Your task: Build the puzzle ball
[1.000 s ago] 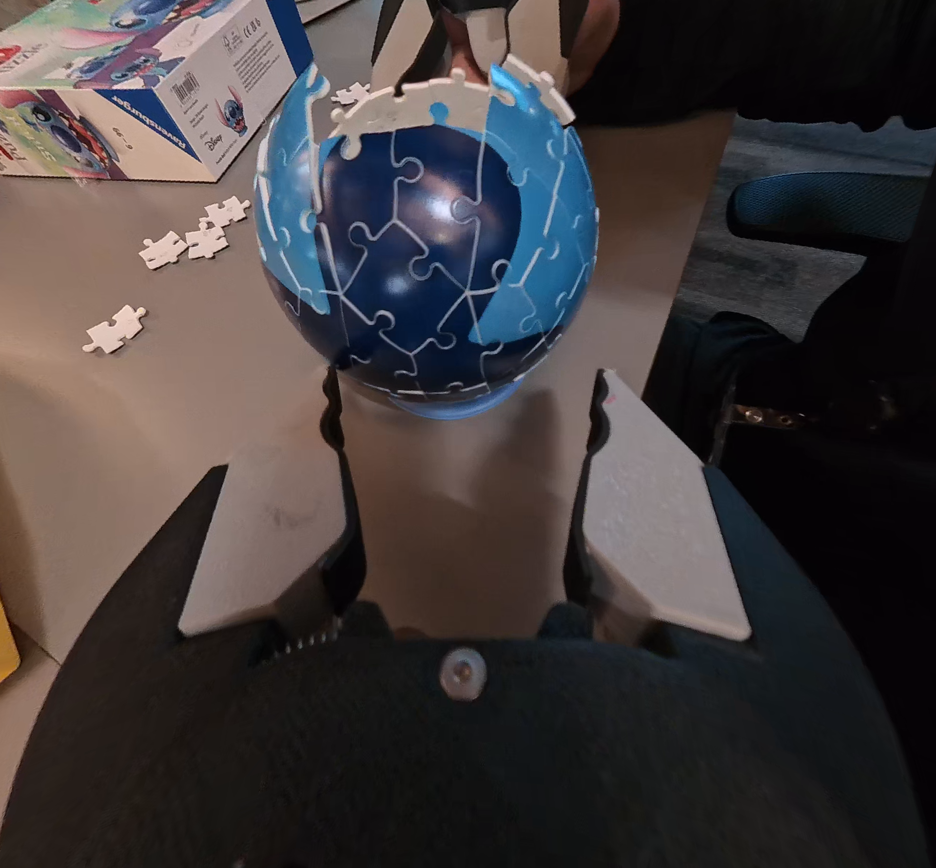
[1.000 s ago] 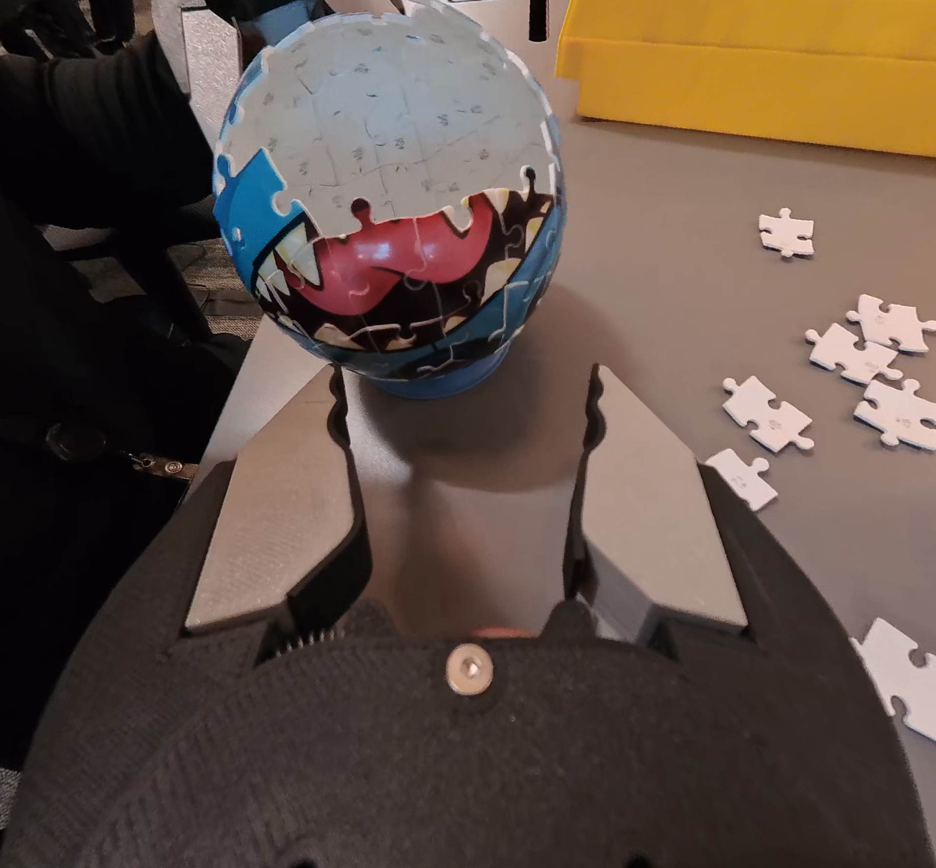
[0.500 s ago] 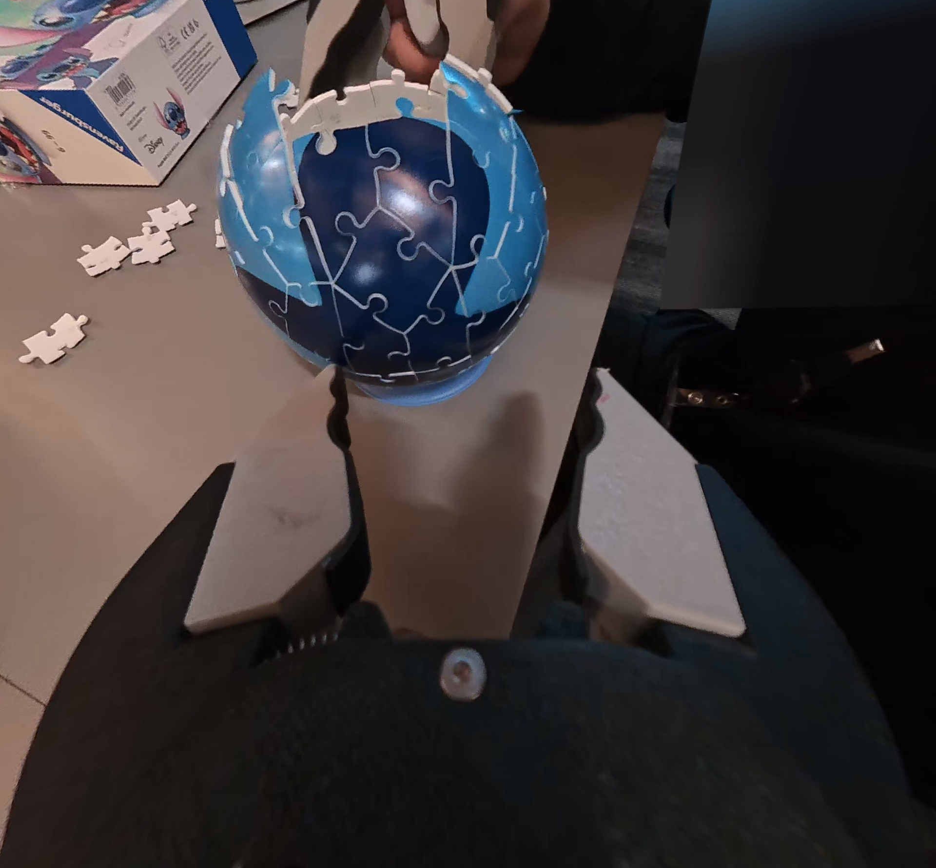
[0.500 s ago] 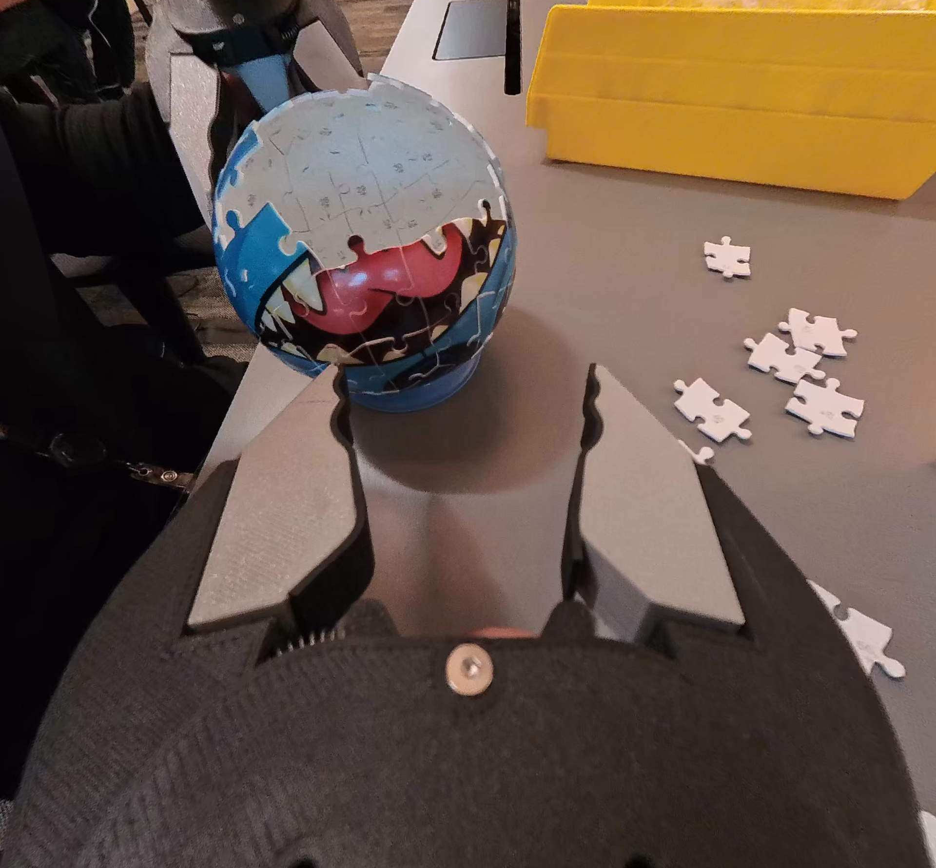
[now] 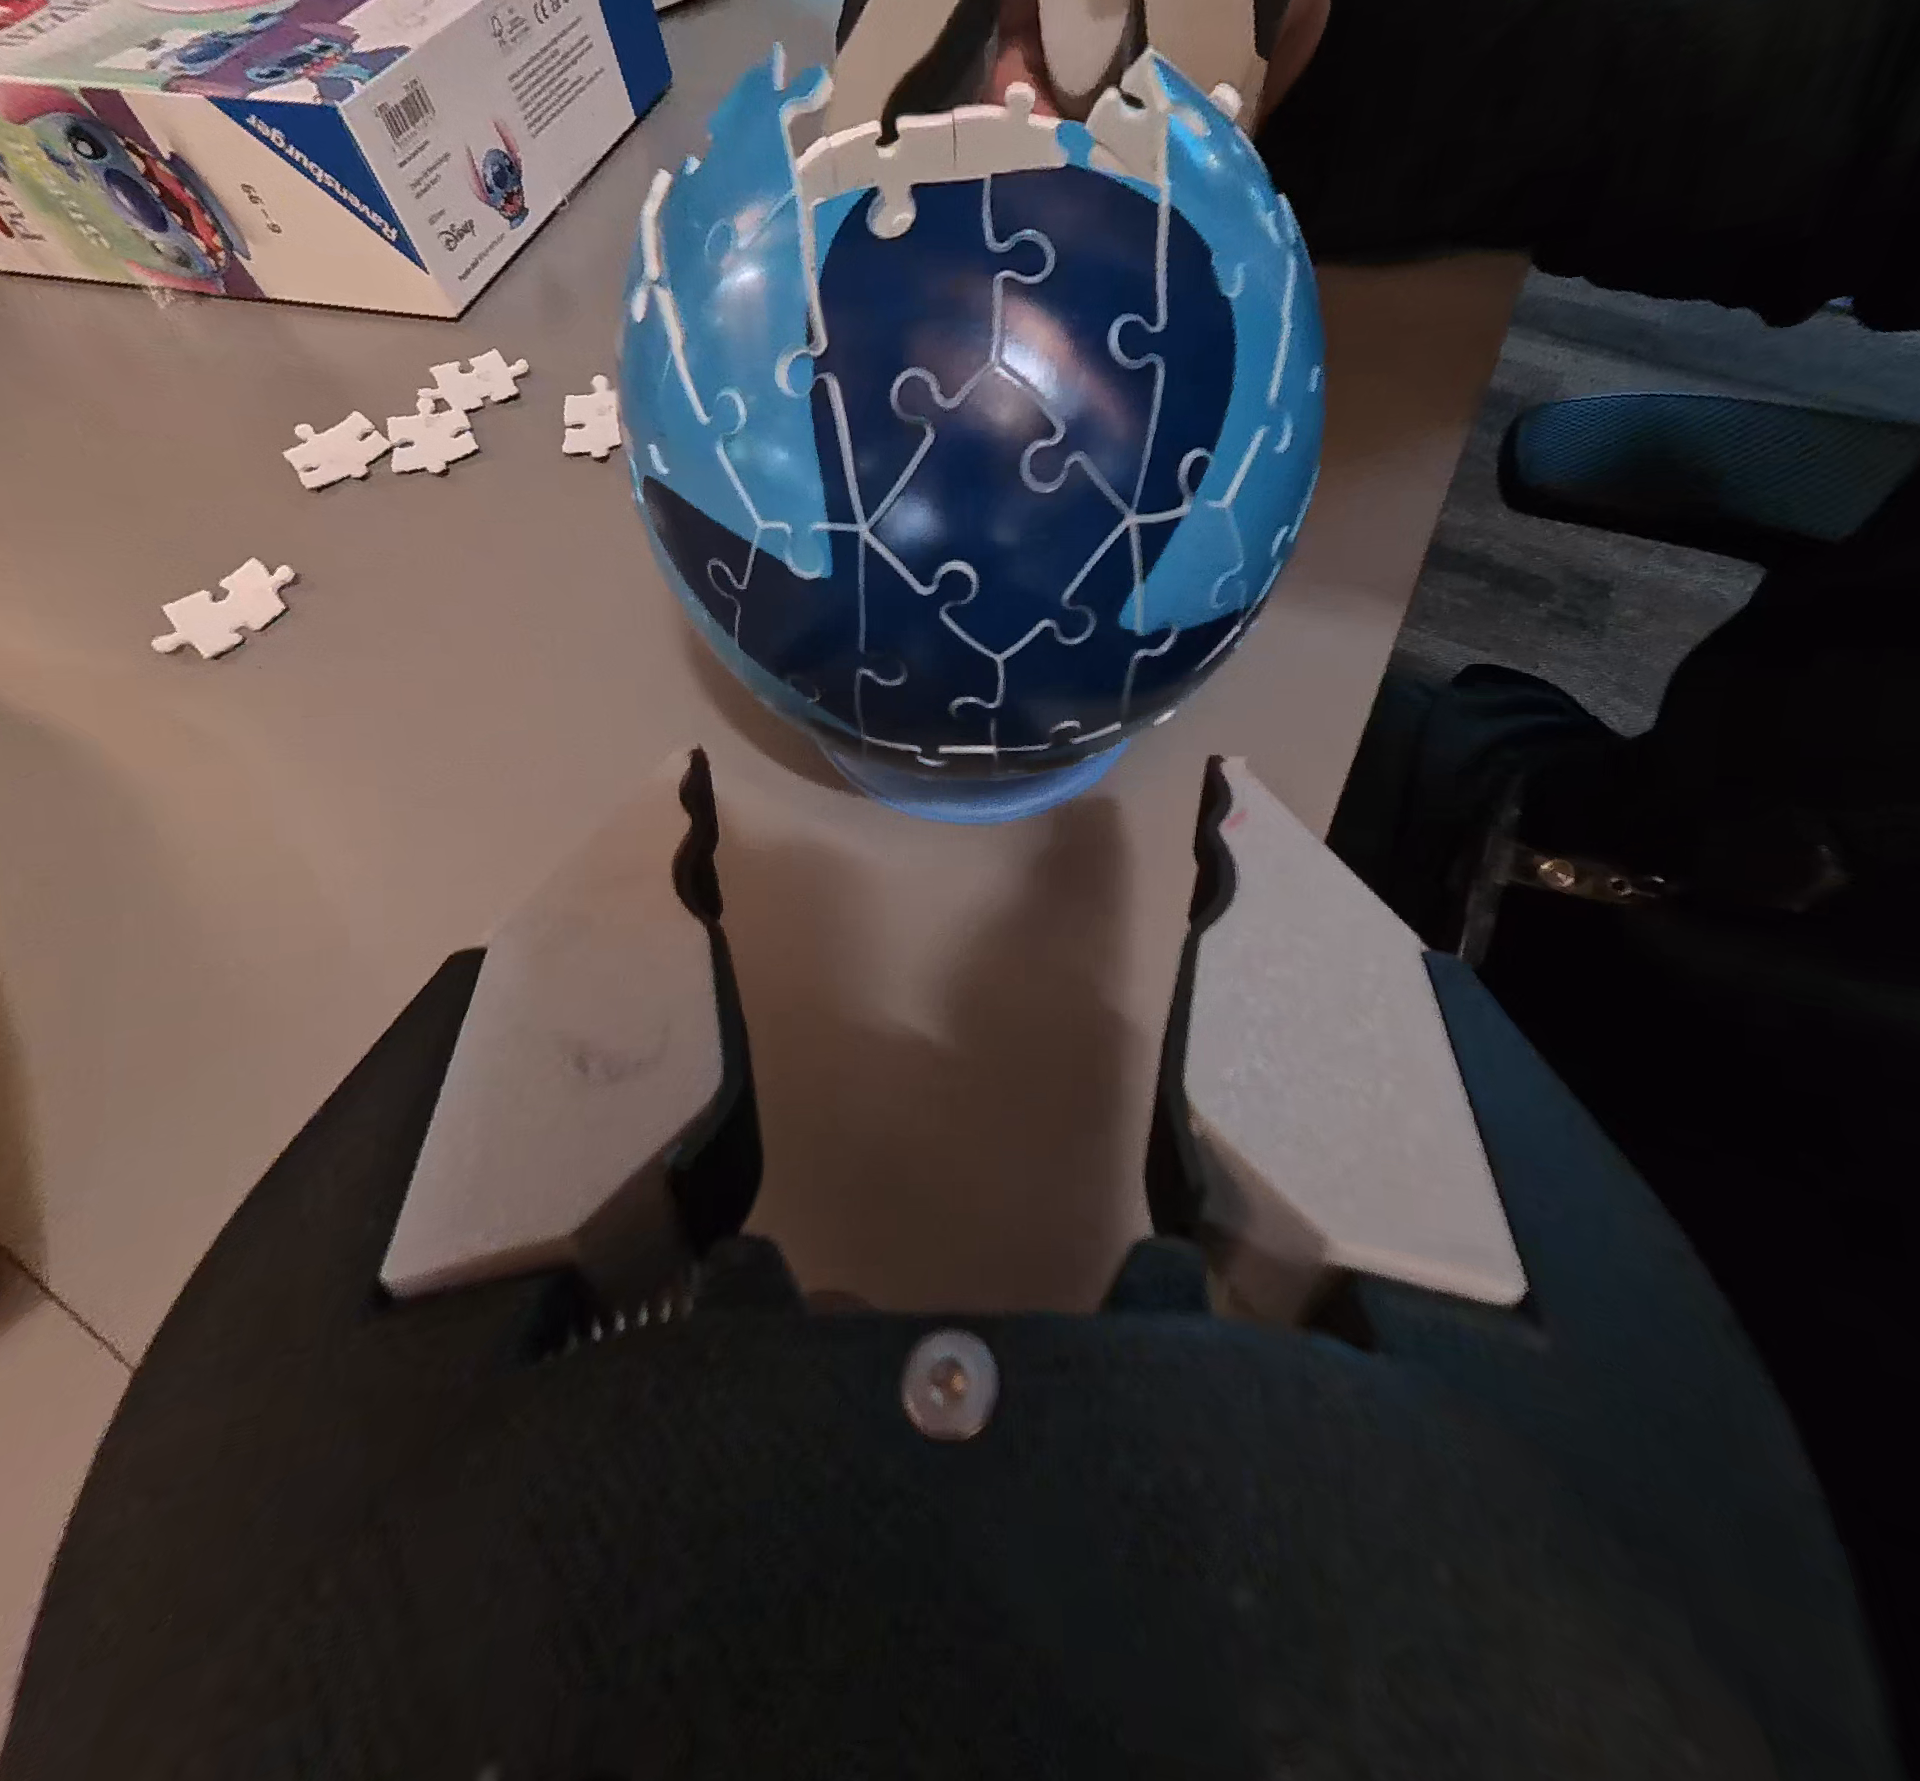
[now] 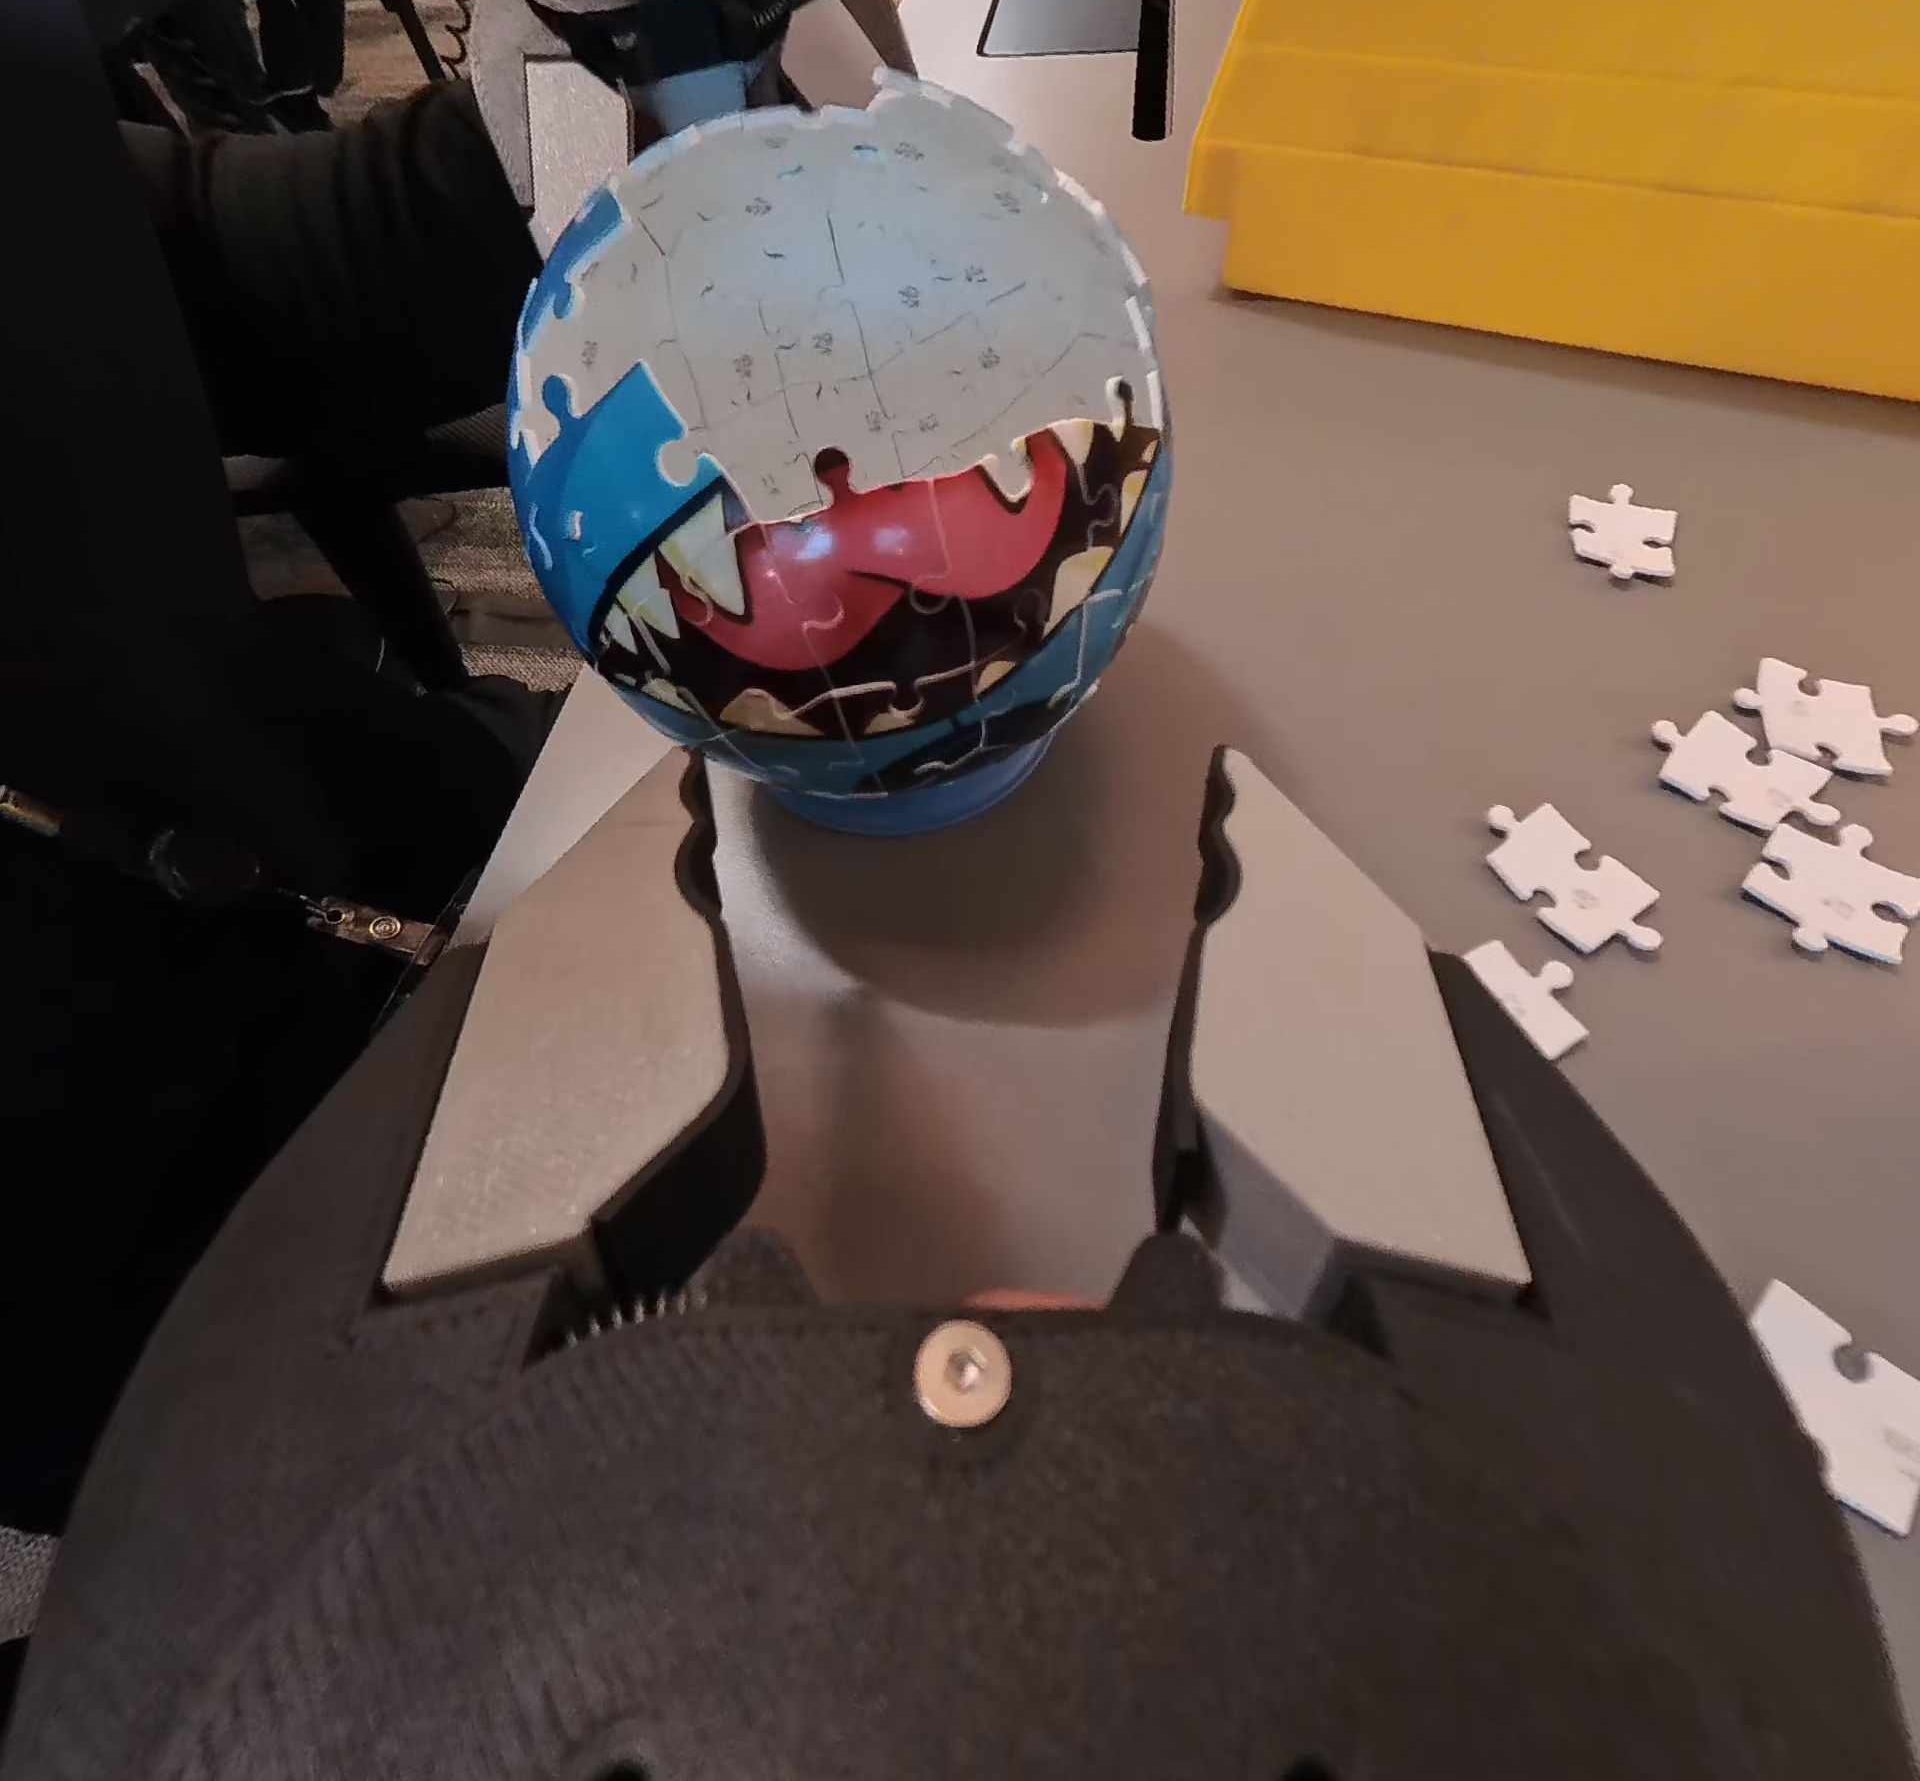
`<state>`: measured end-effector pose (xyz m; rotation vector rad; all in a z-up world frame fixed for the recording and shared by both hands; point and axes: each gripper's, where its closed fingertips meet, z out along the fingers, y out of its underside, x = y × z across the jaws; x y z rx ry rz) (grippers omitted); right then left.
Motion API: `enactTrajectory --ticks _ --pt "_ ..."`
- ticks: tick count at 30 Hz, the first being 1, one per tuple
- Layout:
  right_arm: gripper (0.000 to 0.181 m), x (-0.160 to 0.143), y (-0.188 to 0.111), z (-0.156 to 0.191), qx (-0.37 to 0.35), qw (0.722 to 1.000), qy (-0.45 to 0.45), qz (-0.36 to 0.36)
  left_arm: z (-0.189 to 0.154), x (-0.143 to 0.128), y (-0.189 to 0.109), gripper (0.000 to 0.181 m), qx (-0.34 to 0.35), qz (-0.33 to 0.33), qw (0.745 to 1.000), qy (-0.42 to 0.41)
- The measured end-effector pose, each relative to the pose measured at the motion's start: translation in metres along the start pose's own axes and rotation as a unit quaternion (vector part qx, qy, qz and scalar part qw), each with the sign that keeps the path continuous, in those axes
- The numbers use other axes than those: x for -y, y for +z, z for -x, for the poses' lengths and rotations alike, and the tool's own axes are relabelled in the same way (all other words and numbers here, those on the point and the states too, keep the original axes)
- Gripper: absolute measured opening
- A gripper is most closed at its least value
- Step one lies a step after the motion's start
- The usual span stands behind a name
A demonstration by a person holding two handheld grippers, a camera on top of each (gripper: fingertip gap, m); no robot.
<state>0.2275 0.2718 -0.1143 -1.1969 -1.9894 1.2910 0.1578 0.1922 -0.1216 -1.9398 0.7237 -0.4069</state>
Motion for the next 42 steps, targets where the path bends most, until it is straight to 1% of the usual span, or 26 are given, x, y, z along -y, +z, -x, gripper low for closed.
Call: enactTrajectory --ticks 4,8,15,19,21,27,30,33,35,37,39,42 --pt "0.092 -0.003 0.003 0.000 0.004 1.000 0.004 0.005 0.001 0.002 0.006 0.092 0.005 -0.004 1.000 0.007" --pt "0.092 -0.003 0.005 0.003 0.009 1.000 0.004 0.005 0.006 0.003 0.011 0.095 0.027 0.001 0.999 0.019" --pt "0.096 -0.004 0.016 0.011 0.026 1.000 0.002 0.011 -0.003 0.008 0.018 0.096 0.007 -0.003 1.000 0.018" --pt "0.097 -0.002 0.021 0.014 0.027 1.000 -0.006 0.009 -0.004 0.007 0.019 0.097 0.018 0.011 0.999 0.023" --pt "0.101 -0.002 0.022 0.013 0.024 1.000 -0.010 0.004 -0.006 0.006 0.017 0.098 0.022 0.022 0.999 0.022" --pt "0.099 -0.009 0.014 0.000 0.011 1.000 0.002 0.013 -0.018 0.003 0.006 0.097 0.017 0.051 0.998 0.036" --pt "0.098 -0.012 0.009 -0.008 -0.011 1.000 -0.001 0.021 -0.024 0.004 -0.002 0.094 -0.005 0.045 0.998 0.033" --pt "0.095 -0.013 0.005 -0.016 -0.030 0.999 0.005 0.022 -0.030 0.001 -0.012 0.090 -0.040 0.050 0.998 0.001" --pt "0.094 -0.014 0.004 -0.017 -0.030 0.999 0.009 0.022 -0.022 -0.009 -0.015 0.094 -0.032 0.074 0.996 -0.023" --pt "0.094 -0.015 0.005 -0.013 -0.021 0.999 0.003 0.025 -0.007 -0.017 -0.015 0.096 0.003 0.088 0.996 -0.032" --pt "0.094 -0.014 0.006 -0.007 -0.010 1.000 -0.009 0.027 -0.003 -0.018 -0.011 0.097 0.009 0.084 0.996 -0.033" --pt "0.096 -0.012 0.010 0.004 0.008 0.999 -0.019 0.026 -0.002 -0.011 0.000 0.098 0.017 0.063 0.998 -0.016"
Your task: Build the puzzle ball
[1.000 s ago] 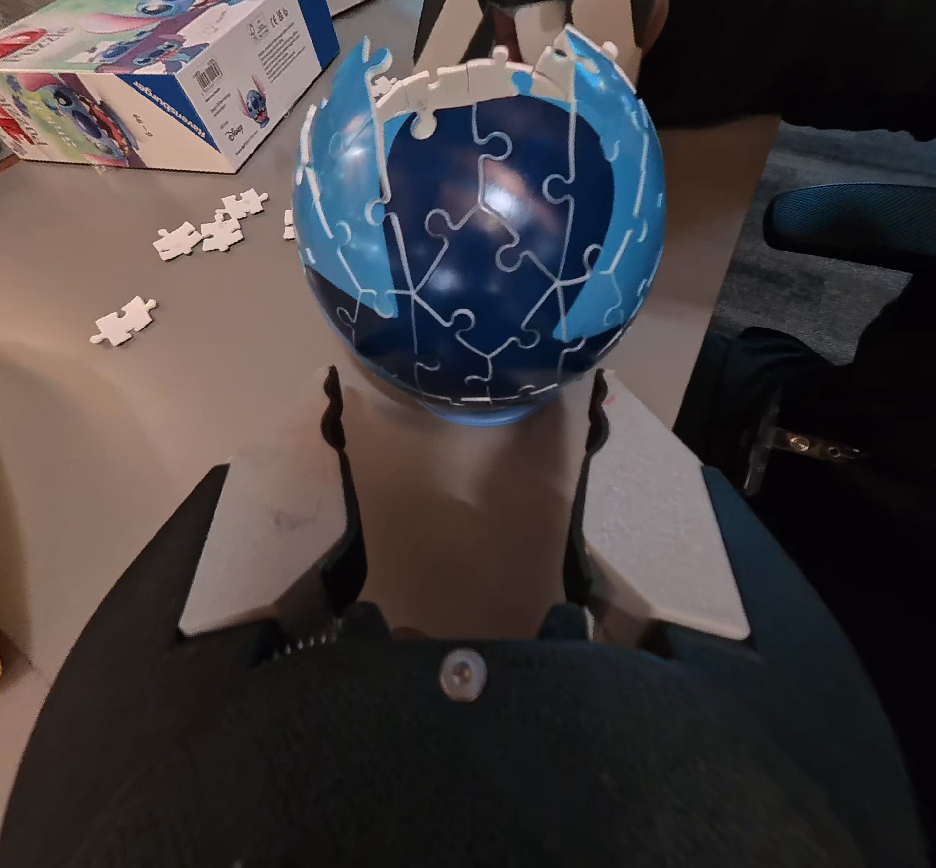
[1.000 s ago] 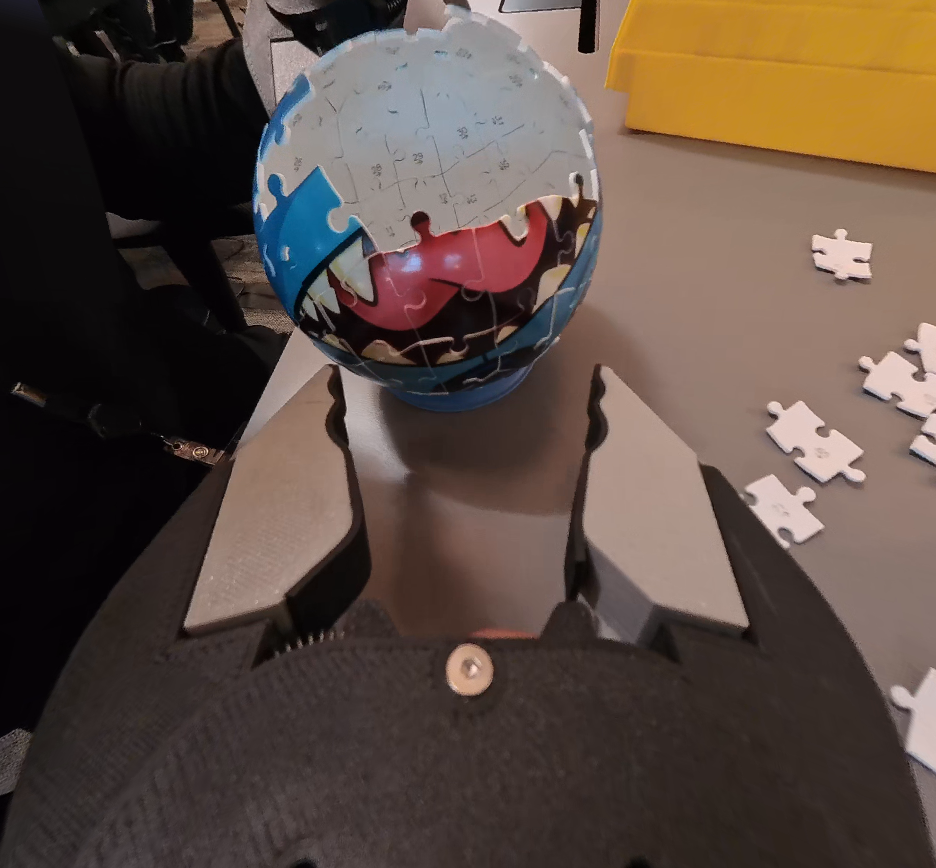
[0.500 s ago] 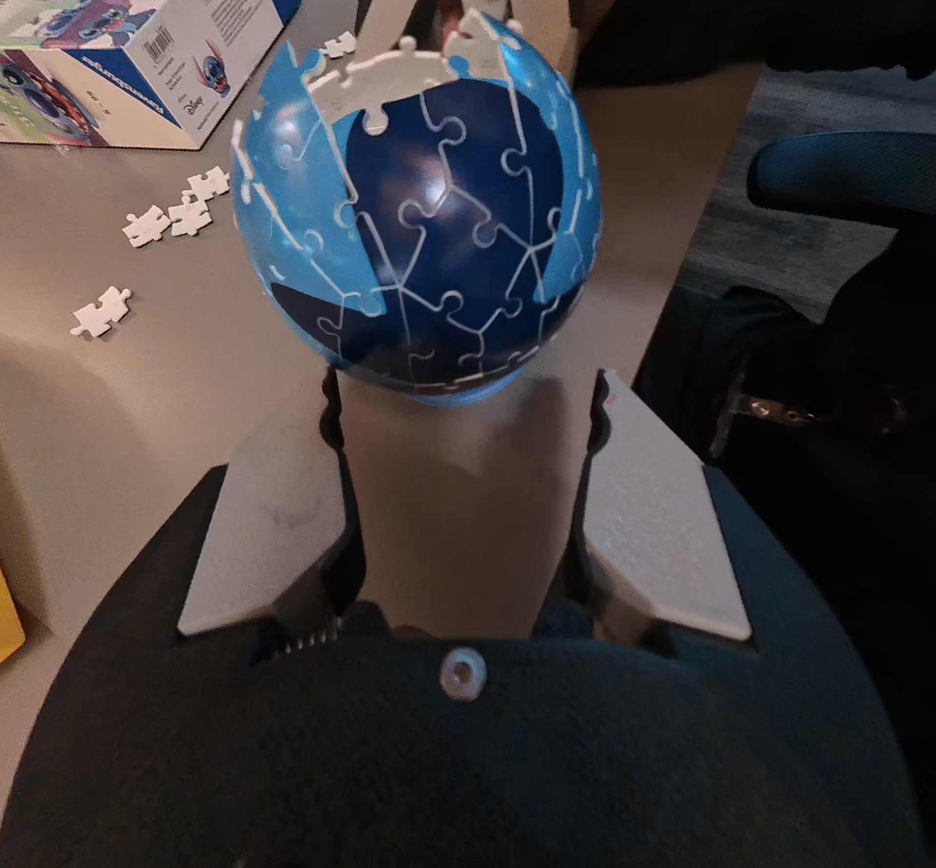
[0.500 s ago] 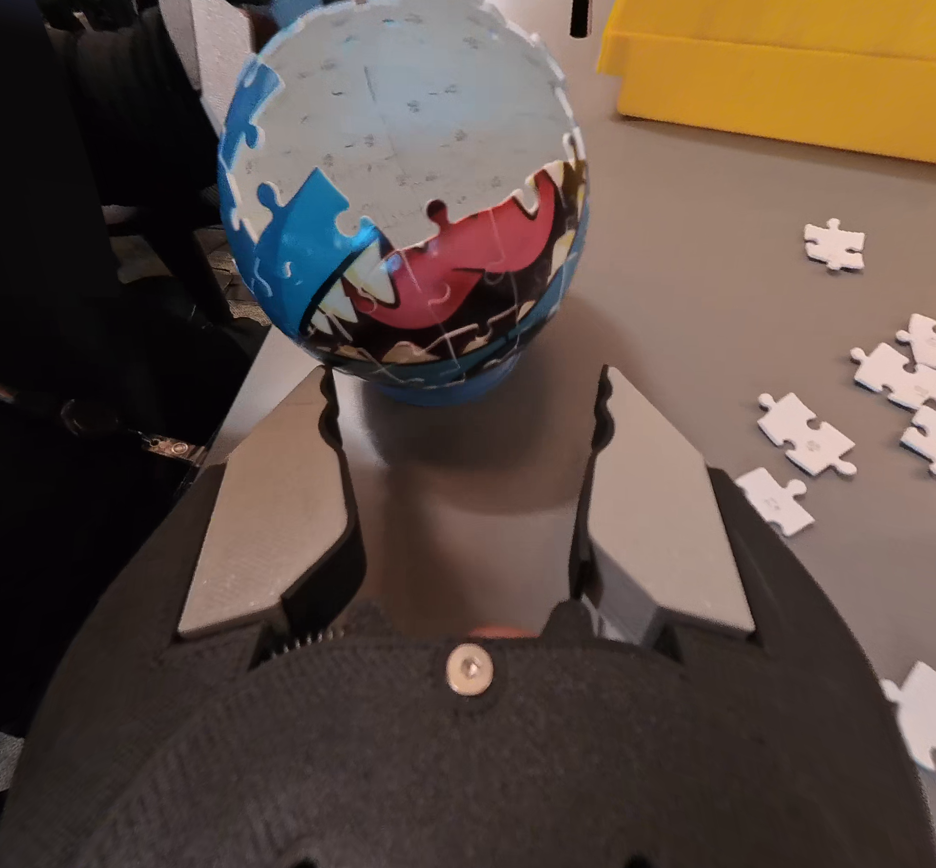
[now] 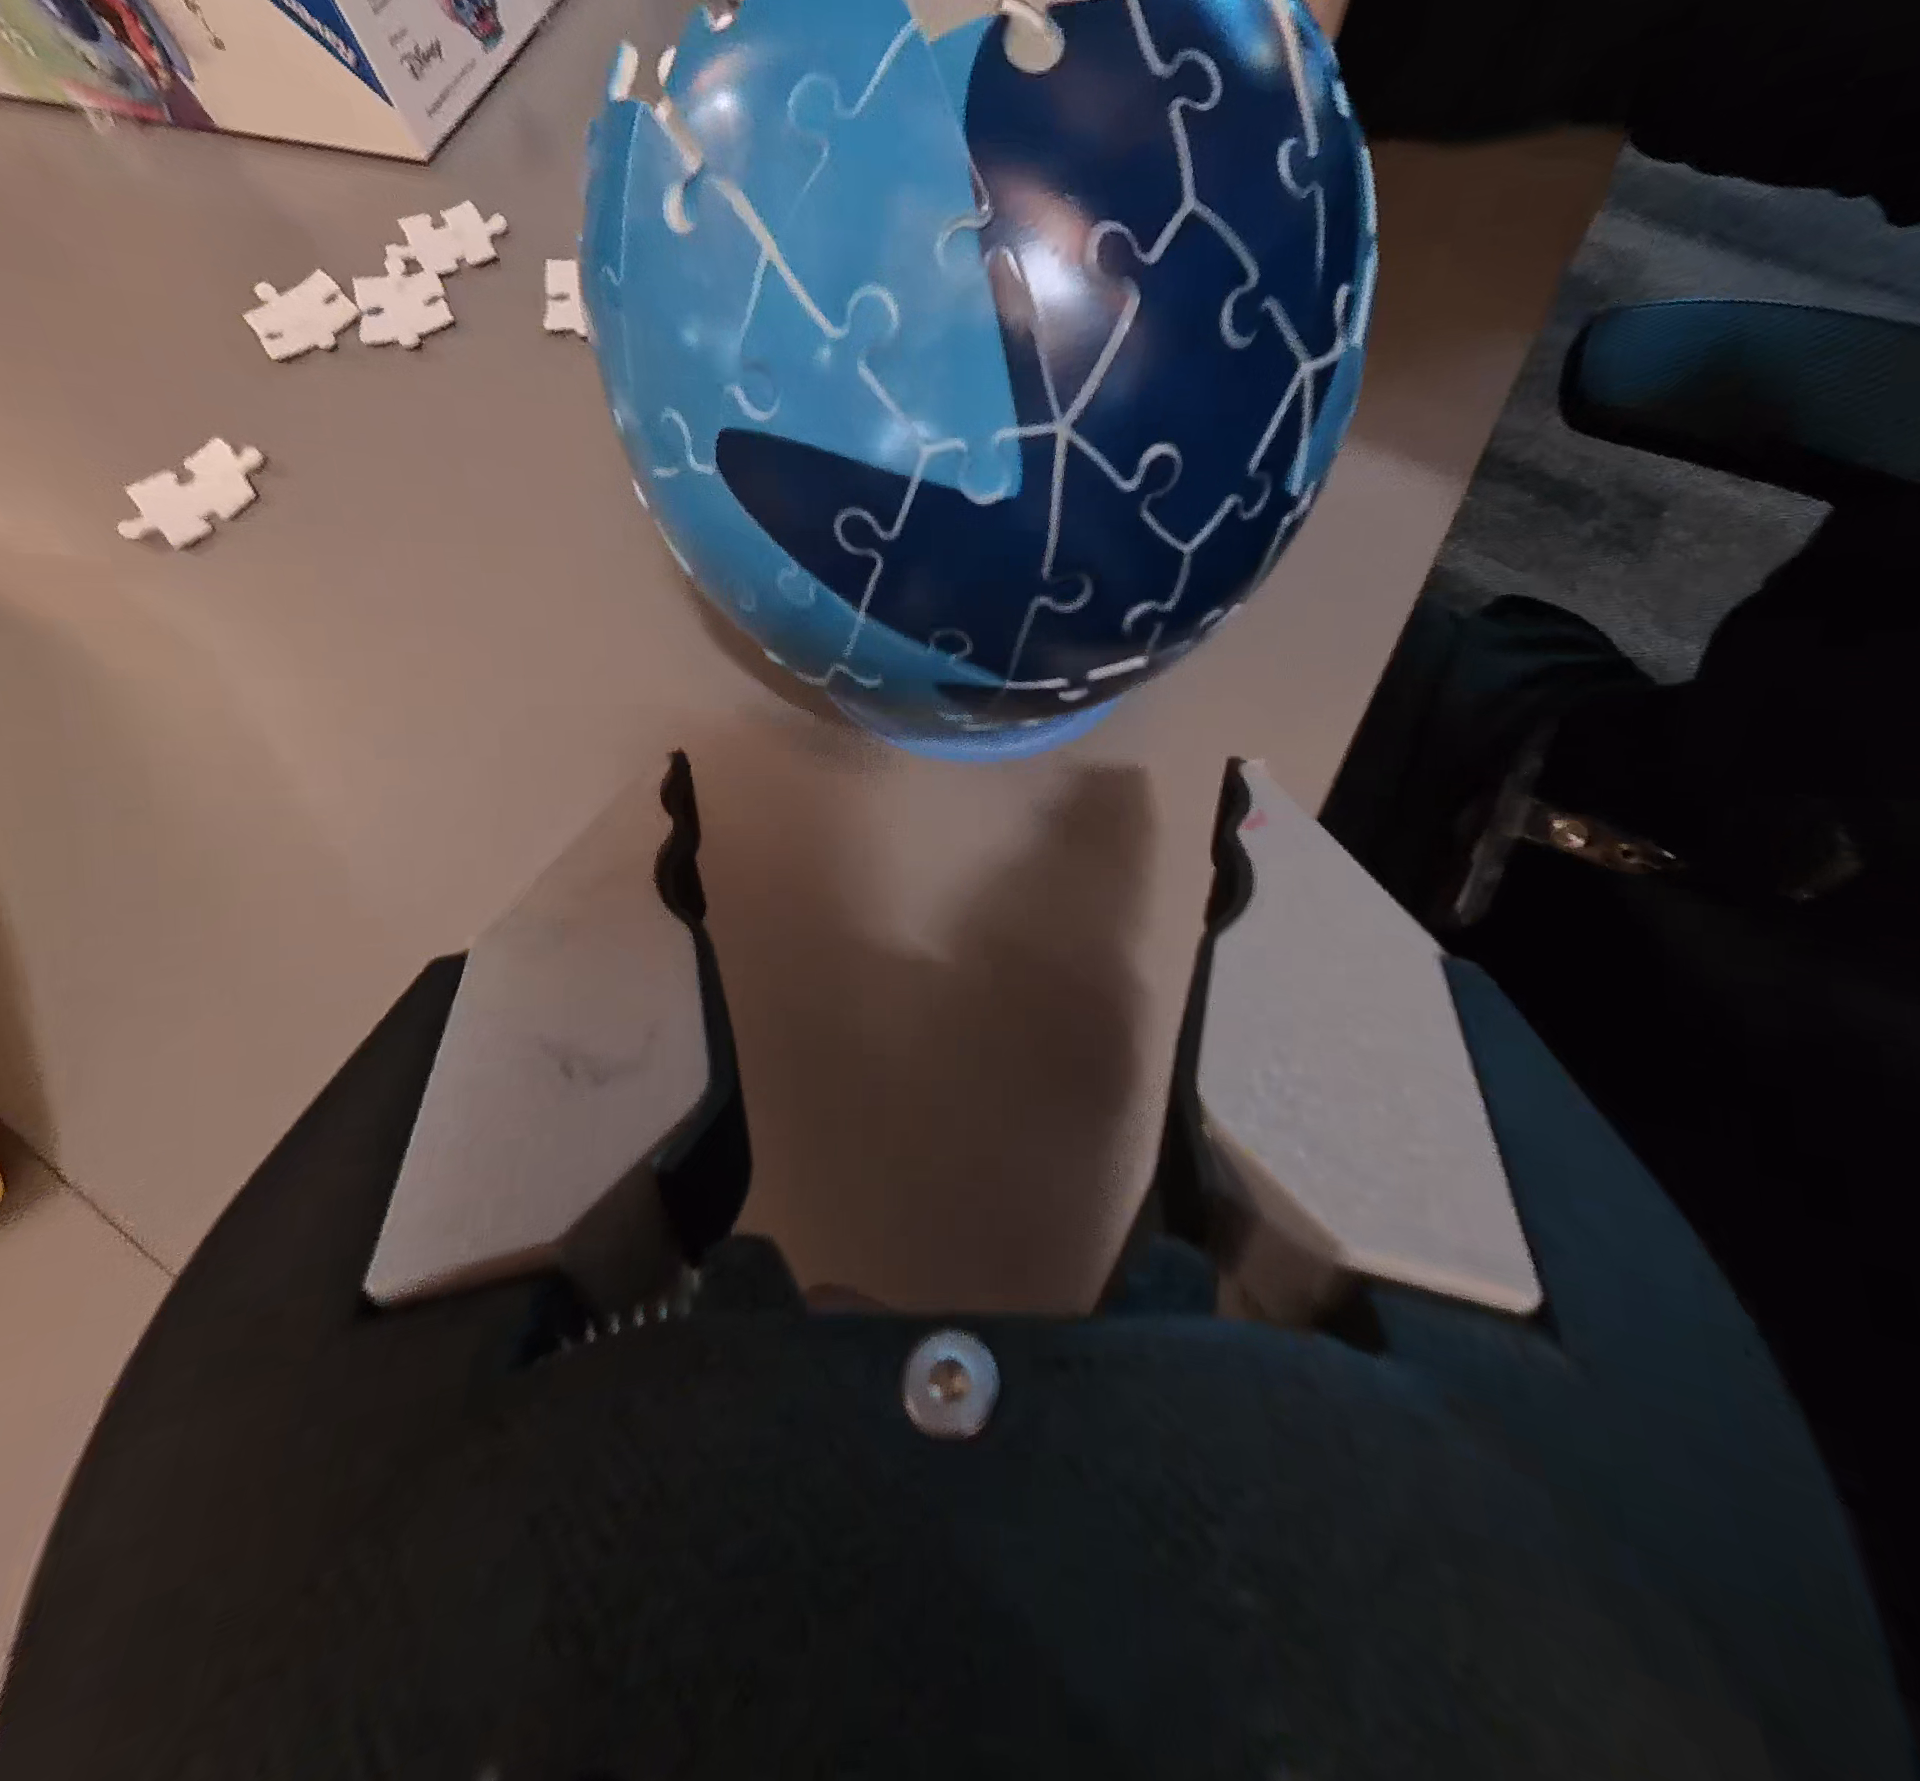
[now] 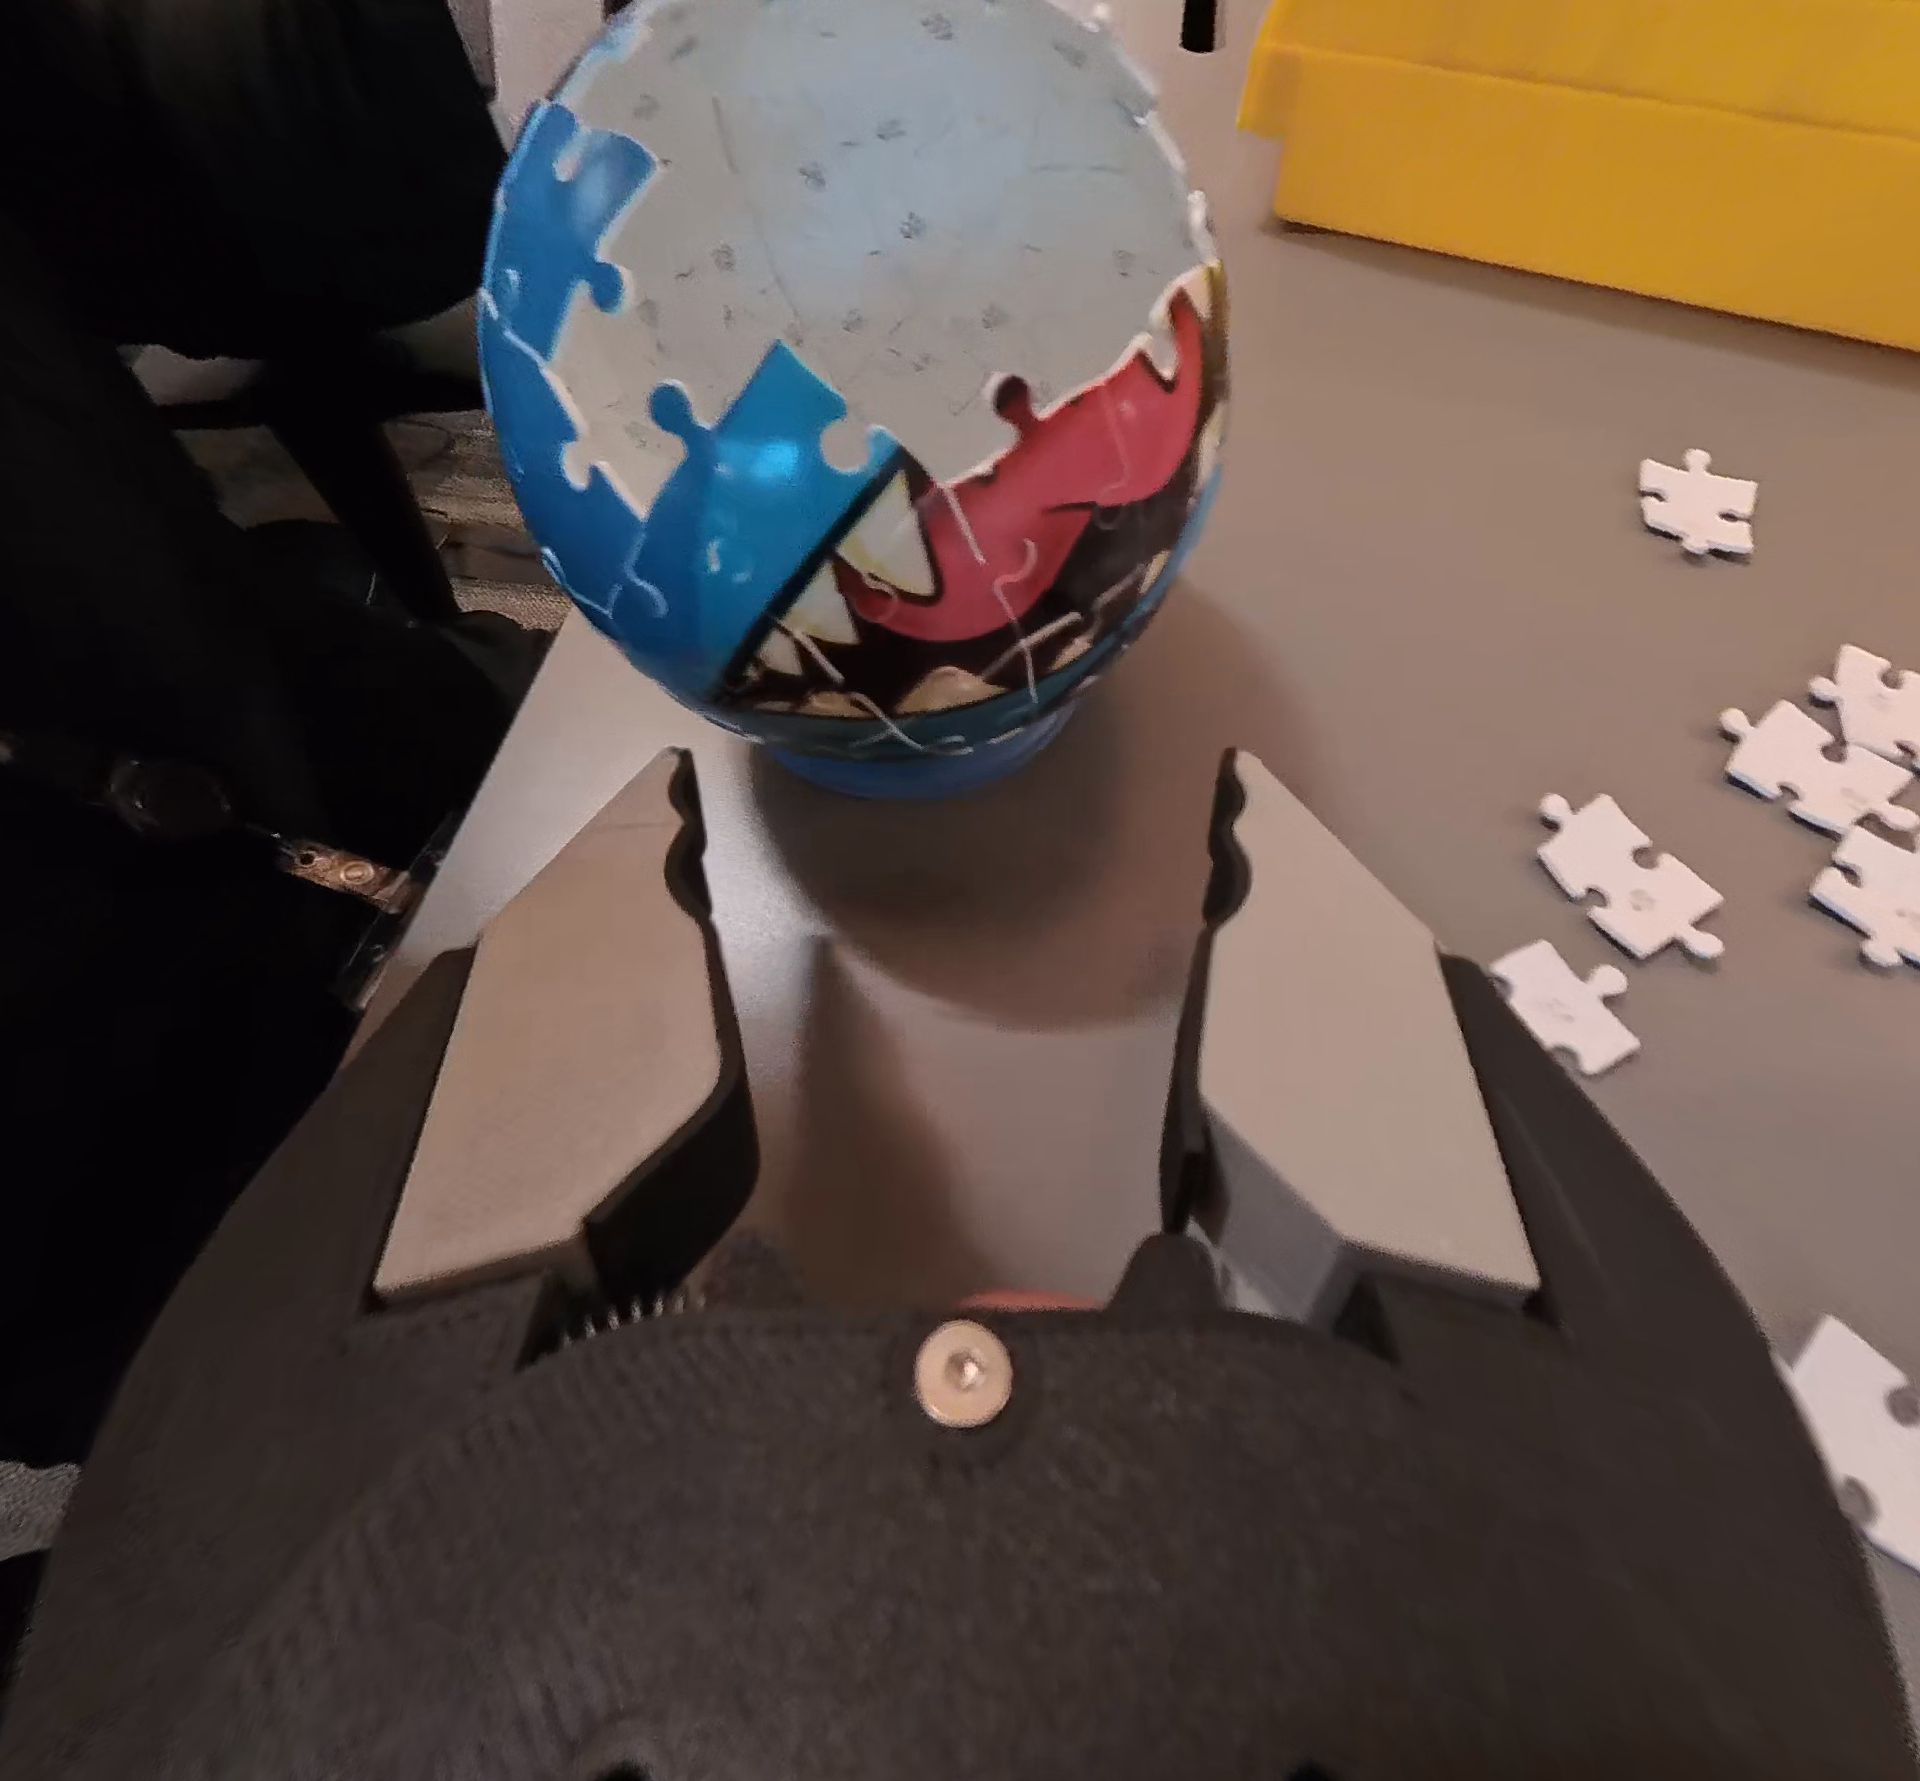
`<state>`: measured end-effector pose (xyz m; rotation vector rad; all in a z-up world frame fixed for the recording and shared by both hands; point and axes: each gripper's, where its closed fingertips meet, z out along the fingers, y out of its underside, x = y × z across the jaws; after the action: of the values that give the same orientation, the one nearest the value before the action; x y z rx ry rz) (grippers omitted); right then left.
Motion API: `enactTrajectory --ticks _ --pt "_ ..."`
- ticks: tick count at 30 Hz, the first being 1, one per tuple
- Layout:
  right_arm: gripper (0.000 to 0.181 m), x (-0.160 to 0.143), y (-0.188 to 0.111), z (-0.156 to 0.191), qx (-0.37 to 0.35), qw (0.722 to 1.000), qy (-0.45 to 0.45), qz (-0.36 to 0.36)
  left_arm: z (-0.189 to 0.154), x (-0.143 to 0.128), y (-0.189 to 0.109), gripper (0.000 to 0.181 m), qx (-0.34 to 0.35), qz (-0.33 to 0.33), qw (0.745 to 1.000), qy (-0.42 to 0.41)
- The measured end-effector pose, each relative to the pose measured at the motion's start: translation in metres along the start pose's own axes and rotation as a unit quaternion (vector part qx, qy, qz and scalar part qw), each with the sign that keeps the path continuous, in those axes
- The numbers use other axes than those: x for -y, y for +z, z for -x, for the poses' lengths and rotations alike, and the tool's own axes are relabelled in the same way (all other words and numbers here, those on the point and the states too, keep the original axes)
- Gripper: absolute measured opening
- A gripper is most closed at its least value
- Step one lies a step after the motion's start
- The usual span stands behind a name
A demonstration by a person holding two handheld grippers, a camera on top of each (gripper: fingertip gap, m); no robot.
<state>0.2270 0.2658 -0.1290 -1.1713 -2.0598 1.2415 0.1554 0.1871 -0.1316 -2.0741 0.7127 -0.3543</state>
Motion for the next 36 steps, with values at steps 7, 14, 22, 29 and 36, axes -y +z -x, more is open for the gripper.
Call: enactTrajectory --ticks 7,14,22,29,36 --pt "0.098 -0.001 0.004 0.005 -0.018 0.999 -0.033 0.020 -0.005 -0.003 0.019 0.100 -0.004 0.015 1.000 0.025" --pt "0.088 0.004 -0.043 -0.021 -0.063 0.997 -0.006 -0.053 0.017 -0.021 -0.004 0.101 0.028 0.019 0.999 0.018" --pt "0.087 -0.013 -0.103 -0.085 -0.207 0.969 0.041 -0.131 0.066 0.004 -0.040 0.099 0.084 -0.131 0.988 -0.016" --pt "0.088 -0.011 -0.122 -0.097 -0.230 0.957 0.057 -0.169 0.073 0.019 -0.051 0.078 0.060 -0.209 0.976 -0.026" --pt "0.087 -0.012 -0.116 -0.095 -0.219 0.961 0.053 -0.158 0.074 0.019 -0.049 0.076 0.060 -0.206 0.976 -0.026"
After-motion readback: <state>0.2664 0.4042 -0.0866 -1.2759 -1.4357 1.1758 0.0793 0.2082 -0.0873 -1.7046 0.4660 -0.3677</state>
